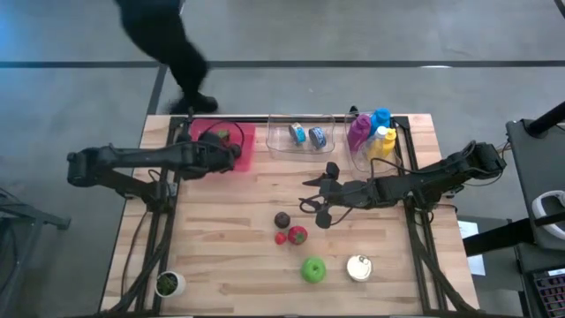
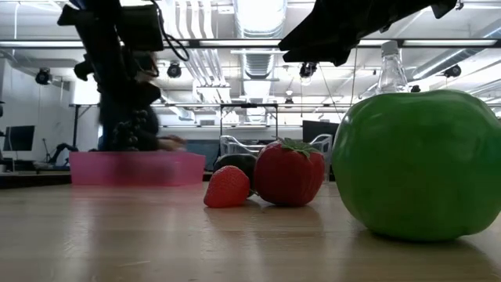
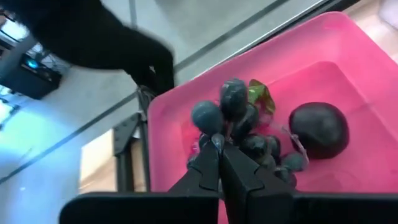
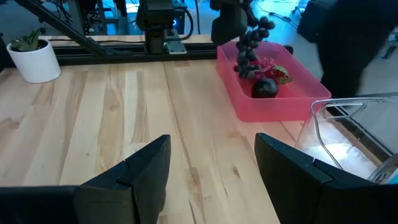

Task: Pick & Place Food Item
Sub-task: Put the black grapes into the pink bin, then put the plum into the pink bin

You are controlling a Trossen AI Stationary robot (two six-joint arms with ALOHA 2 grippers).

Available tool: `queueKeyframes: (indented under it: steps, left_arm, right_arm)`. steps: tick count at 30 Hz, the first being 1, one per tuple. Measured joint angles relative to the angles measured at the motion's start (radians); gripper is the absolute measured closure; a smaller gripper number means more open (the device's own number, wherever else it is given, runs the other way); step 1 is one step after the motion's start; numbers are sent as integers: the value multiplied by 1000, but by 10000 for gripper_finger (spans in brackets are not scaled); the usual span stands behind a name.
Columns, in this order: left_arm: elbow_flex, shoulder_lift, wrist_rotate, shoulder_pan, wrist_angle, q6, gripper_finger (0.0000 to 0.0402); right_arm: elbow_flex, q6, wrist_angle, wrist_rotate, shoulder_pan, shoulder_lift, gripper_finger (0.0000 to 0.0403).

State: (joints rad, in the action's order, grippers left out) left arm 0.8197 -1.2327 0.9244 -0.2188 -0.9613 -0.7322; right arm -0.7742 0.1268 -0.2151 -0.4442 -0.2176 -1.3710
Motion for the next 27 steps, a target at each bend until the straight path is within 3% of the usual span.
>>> queueKeyframes:
  steps: [9, 27]
  left_arm:
    - [-34, 0, -9, -1, 128, 1, 384]
    - [-34, 1, 3, -16, 176, 38, 234]
  right_arm:
    - [0, 0, 0, 0, 0, 0, 175]
    - [0, 0, 0, 0, 0, 0, 175]
